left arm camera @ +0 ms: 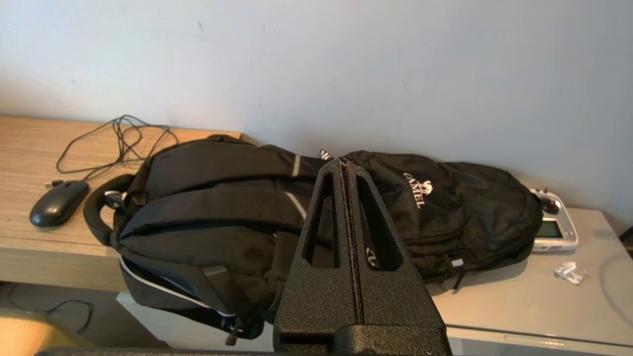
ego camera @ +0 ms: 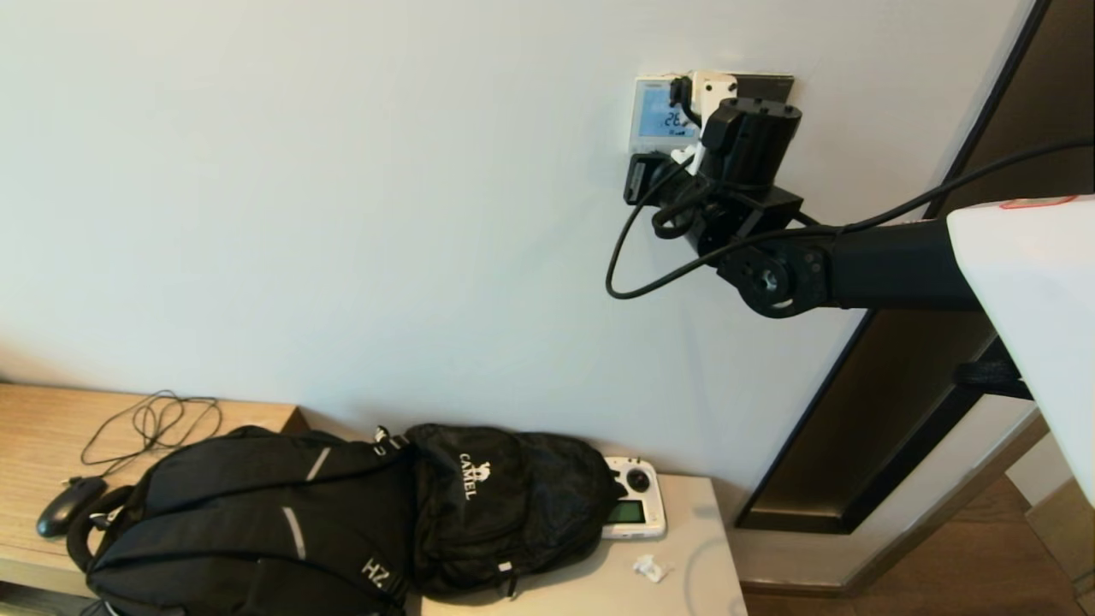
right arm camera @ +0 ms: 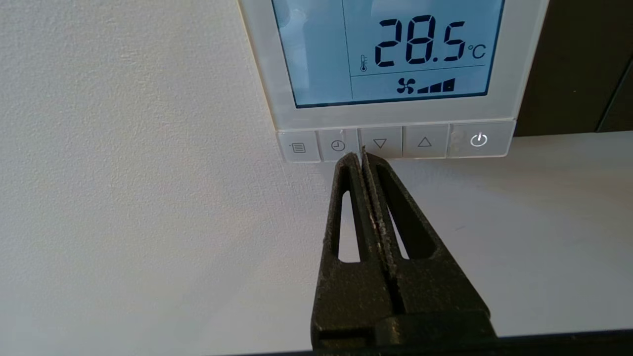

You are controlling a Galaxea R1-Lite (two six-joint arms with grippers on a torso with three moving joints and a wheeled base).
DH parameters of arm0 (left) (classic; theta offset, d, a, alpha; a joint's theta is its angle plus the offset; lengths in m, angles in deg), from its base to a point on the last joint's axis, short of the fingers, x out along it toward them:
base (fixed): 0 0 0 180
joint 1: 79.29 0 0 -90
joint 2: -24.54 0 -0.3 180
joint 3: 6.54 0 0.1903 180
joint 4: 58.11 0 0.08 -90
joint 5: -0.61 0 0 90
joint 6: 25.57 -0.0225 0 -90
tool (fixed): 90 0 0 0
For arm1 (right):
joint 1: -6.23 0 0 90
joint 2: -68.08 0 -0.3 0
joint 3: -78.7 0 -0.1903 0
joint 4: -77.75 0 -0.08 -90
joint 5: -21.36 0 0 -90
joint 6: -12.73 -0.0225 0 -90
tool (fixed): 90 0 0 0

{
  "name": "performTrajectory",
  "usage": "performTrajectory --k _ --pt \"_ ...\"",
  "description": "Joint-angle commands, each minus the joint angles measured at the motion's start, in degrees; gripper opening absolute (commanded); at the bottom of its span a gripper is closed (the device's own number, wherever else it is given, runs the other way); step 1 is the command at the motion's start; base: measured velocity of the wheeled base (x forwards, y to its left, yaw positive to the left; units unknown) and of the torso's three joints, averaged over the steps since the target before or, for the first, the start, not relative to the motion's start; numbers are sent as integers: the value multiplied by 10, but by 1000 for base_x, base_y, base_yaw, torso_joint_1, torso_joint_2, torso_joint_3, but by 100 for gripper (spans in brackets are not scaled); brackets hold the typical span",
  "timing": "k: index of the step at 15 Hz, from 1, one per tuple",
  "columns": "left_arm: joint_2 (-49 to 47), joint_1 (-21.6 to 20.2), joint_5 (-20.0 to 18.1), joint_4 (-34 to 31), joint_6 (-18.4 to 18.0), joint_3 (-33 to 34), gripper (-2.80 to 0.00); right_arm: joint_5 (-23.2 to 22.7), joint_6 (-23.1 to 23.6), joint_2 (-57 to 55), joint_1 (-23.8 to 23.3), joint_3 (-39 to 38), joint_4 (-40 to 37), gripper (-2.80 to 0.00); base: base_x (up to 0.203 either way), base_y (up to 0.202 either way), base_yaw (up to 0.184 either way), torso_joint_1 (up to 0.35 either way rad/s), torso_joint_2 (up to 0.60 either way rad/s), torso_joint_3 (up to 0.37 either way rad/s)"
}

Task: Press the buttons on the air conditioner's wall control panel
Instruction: Press the temperature increase button

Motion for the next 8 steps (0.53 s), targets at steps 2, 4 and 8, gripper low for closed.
performTrajectory --k 2,4,8 --pt "0 0 0 0 1 0 -280 1 0 -6 0 4 2 -280 0 0 0 0 0 0" --pt "0 0 0 0 1 0 -280 1 0 -7 1 4 2 -280 0 0 0 0 0 0" --pt "0 0 0 0 1 0 -280 1 0 -16 0 18 2 -280 0 0 0 0 0 0"
